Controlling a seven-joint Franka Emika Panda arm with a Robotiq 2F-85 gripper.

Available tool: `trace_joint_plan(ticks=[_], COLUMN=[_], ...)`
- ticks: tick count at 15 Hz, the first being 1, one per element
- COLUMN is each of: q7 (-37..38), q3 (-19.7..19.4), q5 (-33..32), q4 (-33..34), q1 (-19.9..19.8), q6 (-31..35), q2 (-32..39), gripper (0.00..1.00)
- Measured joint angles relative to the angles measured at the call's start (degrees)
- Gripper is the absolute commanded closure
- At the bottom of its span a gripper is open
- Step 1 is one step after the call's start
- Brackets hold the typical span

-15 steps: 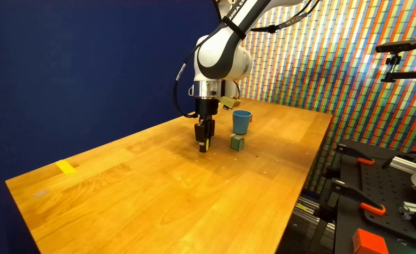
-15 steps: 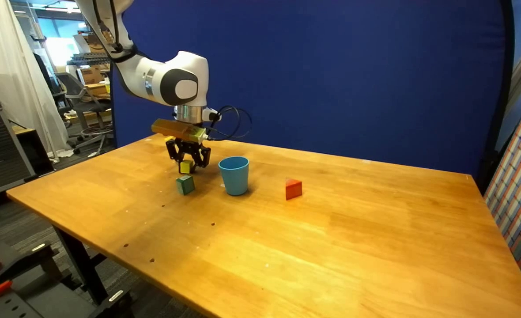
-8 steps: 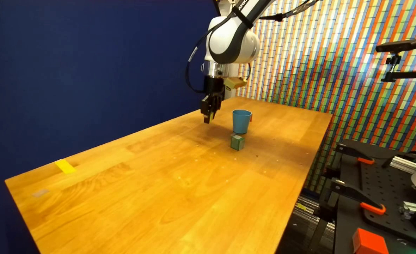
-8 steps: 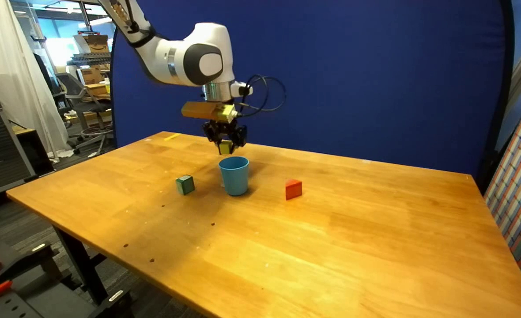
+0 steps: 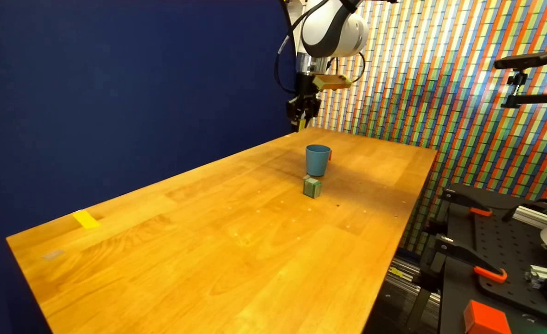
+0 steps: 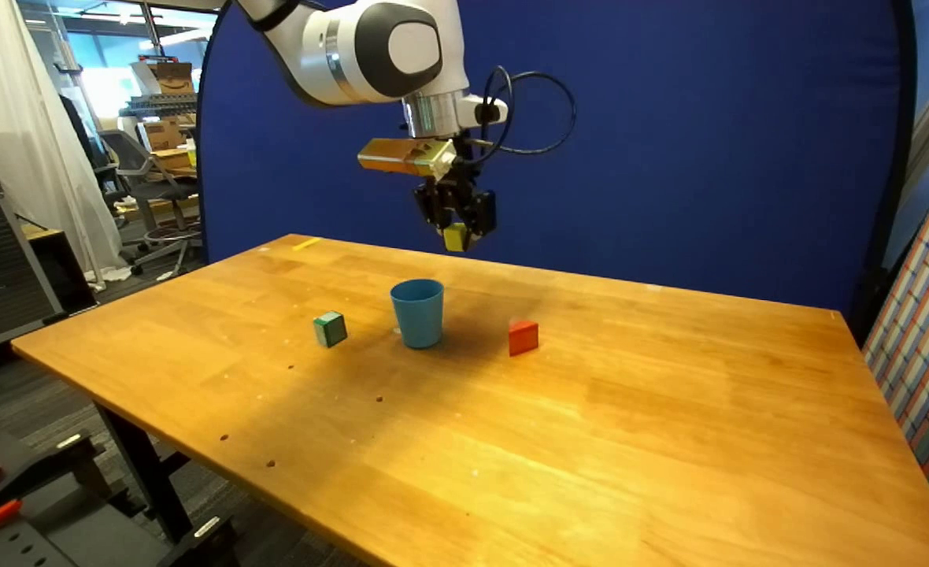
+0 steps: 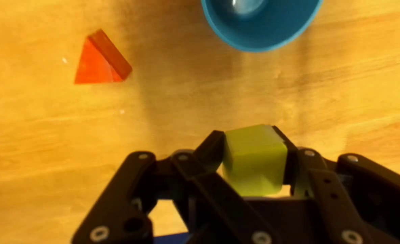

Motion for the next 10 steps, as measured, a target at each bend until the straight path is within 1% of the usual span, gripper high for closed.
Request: trace_joint_plan(ticks=[4,10], q7=[3.1,3.8], q3=[0.0,1.0], q5=[1.2,4.8], q4=[-4.2,-6.4], q1=[-1.2,-1.4], q6=[-0.5,-0.6], q2=[-0.2,-1.6], gripper=[0.86,0.86])
